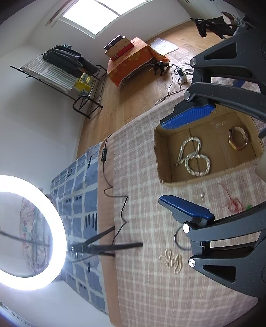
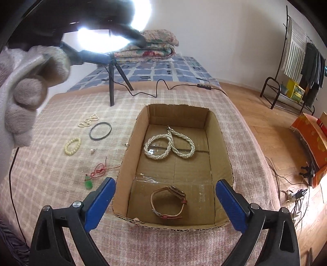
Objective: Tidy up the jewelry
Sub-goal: 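Move the left gripper to the yellow bead bracelet while the right gripper approaches a pearl earring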
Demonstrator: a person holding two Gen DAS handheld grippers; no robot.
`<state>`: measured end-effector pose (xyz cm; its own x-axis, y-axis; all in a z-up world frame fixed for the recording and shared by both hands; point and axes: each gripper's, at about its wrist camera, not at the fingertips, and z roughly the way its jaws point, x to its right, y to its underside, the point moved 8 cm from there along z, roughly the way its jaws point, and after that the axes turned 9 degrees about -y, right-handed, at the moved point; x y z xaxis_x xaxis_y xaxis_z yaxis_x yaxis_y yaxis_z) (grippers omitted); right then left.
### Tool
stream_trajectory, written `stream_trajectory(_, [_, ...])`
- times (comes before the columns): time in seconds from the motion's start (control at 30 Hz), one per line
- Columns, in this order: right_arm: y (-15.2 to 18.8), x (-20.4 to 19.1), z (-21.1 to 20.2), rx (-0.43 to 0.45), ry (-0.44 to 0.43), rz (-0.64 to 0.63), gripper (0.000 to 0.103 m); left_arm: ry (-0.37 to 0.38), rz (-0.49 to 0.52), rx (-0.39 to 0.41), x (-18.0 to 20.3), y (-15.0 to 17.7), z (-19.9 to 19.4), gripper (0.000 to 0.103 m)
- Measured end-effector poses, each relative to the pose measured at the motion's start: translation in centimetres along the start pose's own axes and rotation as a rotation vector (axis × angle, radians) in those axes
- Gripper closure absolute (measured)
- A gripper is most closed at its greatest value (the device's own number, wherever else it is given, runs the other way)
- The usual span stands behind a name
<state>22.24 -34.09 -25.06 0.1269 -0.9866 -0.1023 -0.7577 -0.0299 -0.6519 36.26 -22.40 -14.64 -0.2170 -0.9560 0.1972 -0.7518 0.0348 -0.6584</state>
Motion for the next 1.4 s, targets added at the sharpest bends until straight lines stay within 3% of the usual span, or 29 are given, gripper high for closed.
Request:
stream_trajectory(0.37, [-1.8, -1.8, -2.2, 0.075, -0.006, -0.007, 0.003, -0.103, 0.006, 0.093, -7.4, 0.5, -6.4, 0.034])
stream_trajectory(0.7, [-3.5, -4.5, -2.6, 0.127, -0.088, -0.006, 0.005, -0.194, -0.056, 0.145, -17.2, 3.5, -10.7, 0.034])
stream_trajectory(0.77, [-3.7, -5.0, -2.0, 0.12, -0.112, 0.003, 0.01, -0.192, -0.074, 0.125, -18.7, 4.6, -10.3, 0.034])
stream_trajectory(0.93, [-4.1, -6.2, -0.4, 0.127, -0.159, 0.001, 0.011, -0.196, -0.113, 0.06, -21.6, 7.1, -7.7, 0.035])
stream_trajectory(1.07, [-4.6, -7.4, 0.7, 0.127, -0.191, -0.02, 0.015, -0.187, -0.146, 0.003, -23.3, 8.6, -5.5, 0.045])
stream_trajectory(1.4, [-5.0, -10.3, 7.0, -0.036, -0.313, 0.027, 0.04, -0.142, -0.193, -0.131, -24.3, 10.5, 0.2, 0.06])
